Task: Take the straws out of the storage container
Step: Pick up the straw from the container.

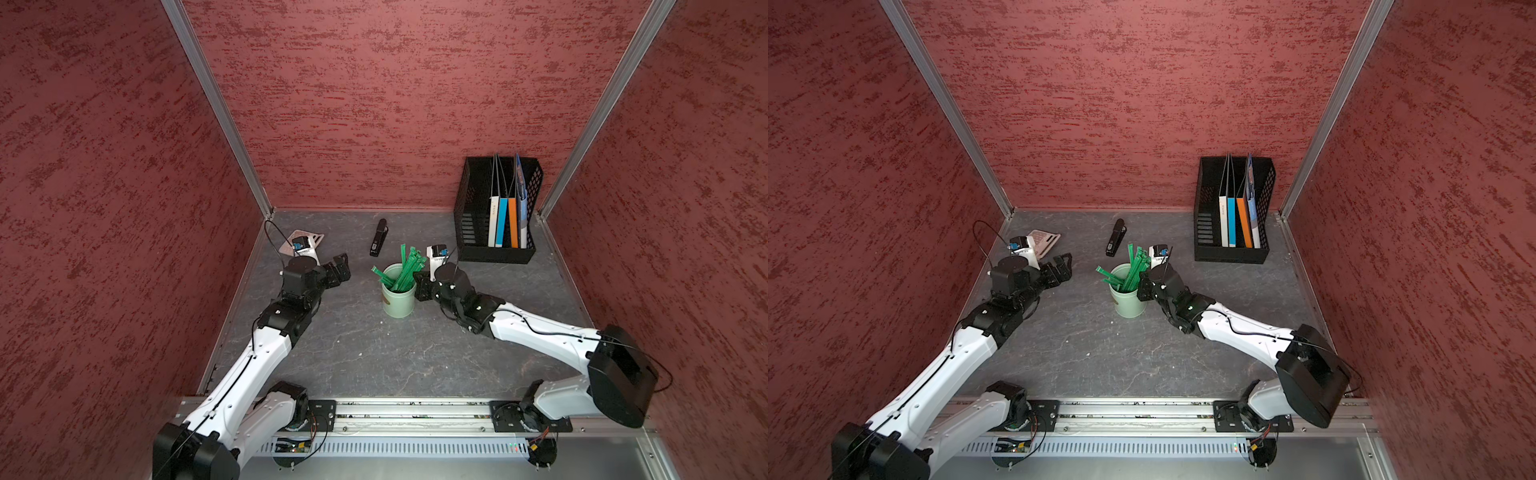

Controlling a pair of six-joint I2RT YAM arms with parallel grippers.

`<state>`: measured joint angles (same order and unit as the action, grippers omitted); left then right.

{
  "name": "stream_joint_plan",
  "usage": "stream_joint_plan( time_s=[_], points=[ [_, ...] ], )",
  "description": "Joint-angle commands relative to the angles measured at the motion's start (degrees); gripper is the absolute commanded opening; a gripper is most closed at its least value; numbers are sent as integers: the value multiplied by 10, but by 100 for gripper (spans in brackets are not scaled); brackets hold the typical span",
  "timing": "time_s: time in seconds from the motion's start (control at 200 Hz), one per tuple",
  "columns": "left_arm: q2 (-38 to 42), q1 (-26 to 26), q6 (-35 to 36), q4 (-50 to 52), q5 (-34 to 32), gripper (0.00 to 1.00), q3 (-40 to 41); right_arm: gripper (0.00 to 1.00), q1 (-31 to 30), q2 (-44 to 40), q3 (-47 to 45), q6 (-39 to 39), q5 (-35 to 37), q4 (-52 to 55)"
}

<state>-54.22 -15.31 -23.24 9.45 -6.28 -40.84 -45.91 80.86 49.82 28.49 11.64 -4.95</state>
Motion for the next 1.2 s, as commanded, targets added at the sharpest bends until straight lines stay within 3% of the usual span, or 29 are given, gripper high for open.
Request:
stream_joint_plan(
  time_s=[0.0, 0.801, 1.197],
  points=[
    [-1, 4, 7, -2, -4, 100, -11, 0, 3, 0, 22, -8, -14, -13],
    [9, 6, -7, -12, 5, 100, 0, 0, 3, -96, 92, -61, -21, 185],
    [15, 7, -2, -9, 2, 100, 1, 0, 12, -100, 196, -135, -26, 281]
  ],
)
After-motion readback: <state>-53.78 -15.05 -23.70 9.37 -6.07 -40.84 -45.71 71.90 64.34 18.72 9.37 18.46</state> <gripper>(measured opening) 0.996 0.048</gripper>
